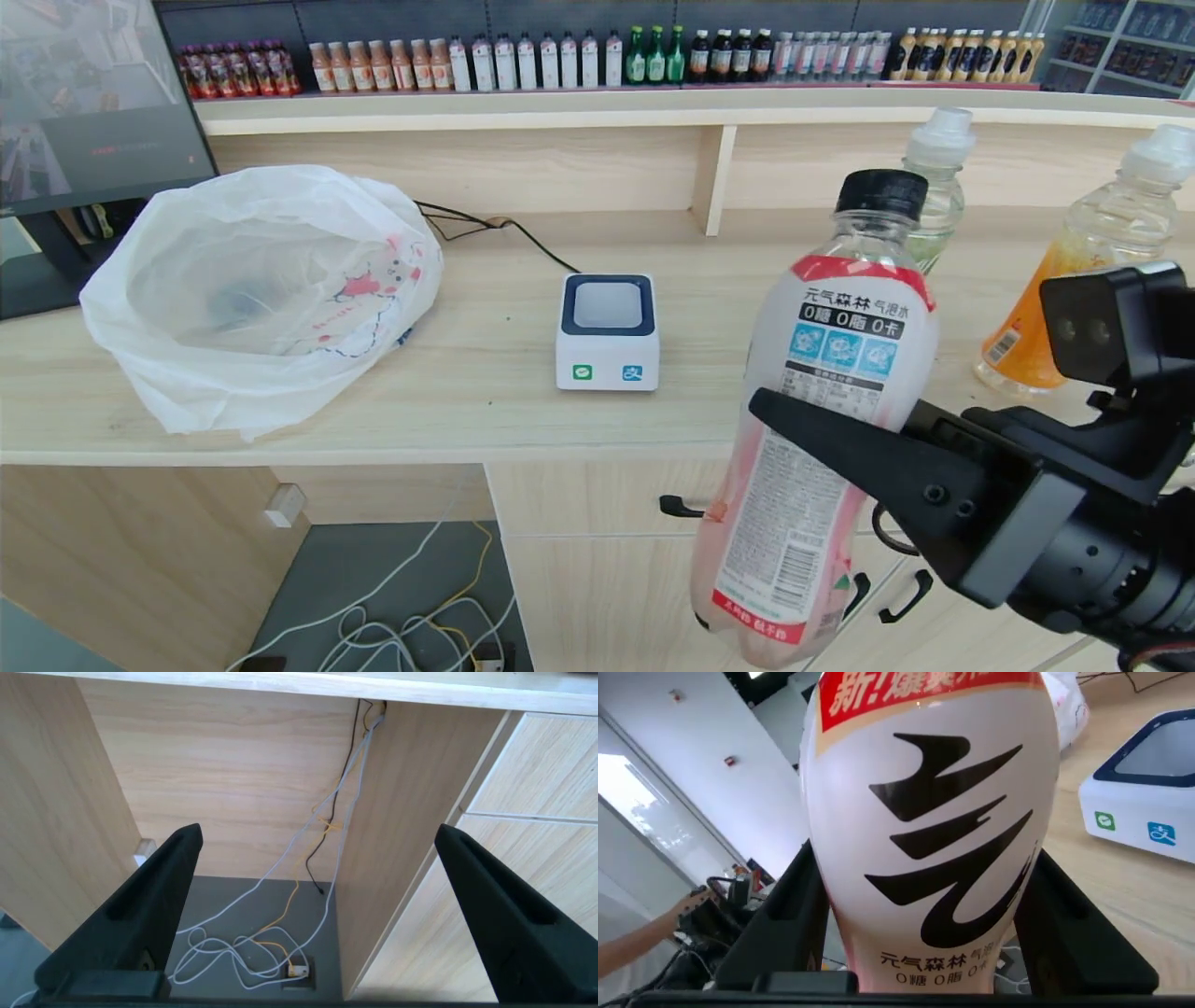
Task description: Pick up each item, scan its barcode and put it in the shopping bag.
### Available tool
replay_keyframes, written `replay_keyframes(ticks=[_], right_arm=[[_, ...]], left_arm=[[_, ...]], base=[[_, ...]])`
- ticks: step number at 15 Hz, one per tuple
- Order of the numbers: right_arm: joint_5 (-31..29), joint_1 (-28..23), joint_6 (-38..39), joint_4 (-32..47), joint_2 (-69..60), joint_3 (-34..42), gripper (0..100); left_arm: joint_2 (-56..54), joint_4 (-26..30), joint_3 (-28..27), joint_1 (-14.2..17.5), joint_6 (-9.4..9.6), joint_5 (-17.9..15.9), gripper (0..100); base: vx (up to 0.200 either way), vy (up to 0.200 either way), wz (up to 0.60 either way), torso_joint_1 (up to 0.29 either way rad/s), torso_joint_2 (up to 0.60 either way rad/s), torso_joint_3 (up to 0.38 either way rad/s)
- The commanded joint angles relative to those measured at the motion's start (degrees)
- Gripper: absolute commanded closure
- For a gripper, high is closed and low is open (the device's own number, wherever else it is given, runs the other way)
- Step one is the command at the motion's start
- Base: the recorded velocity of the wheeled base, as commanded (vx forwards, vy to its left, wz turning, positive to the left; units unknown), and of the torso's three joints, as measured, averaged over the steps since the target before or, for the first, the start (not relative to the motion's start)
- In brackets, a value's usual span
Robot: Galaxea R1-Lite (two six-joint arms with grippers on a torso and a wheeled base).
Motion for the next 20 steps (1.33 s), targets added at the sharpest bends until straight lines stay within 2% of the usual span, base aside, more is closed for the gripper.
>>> replay_keyframes(ticks=[1, 4, 6, 9, 20], right_arm=[[0.0, 0.9, 4.8, -0.1, 3.3, -5.9, 100], [0.1, 1.0, 11.0, -0.2, 6.0, -8.4, 100], [2.2, 1.2, 15.7, -0.3, 5.8, -9.6, 100], [5.1, 1.3, 16.8, -0.2, 6.3, -11.7, 100], [5.2, 2.7, 16.7, -0.2, 8.0, -13.9, 100]], left_arm=[[0.0, 0.0, 0.0, 0.0, -0.01, 0.0, 0], [0.0, 0.0, 0.0, 0.0, -0.01, 0.0, 0], [0.0, 0.0, 0.0, 0.0, -0.01, 0.0, 0], [0.0, 0.0, 0.0, 0.0, -0.01, 0.0, 0], [0.0, 0.0, 0.0, 0.0, -0.01, 0.0, 0]], base=[[0.000, 0.000, 0.00, 0.000, 0.00, 0.000], [0.000, 0.000, 0.00, 0.000, 0.00, 0.000], [0.000, 0.000, 0.00, 0.000, 0.00, 0.000], [0.000, 0.000, 0.00, 0.000, 0.00, 0.000], [0.000, 0.000, 0.00, 0.000, 0.00, 0.000]])
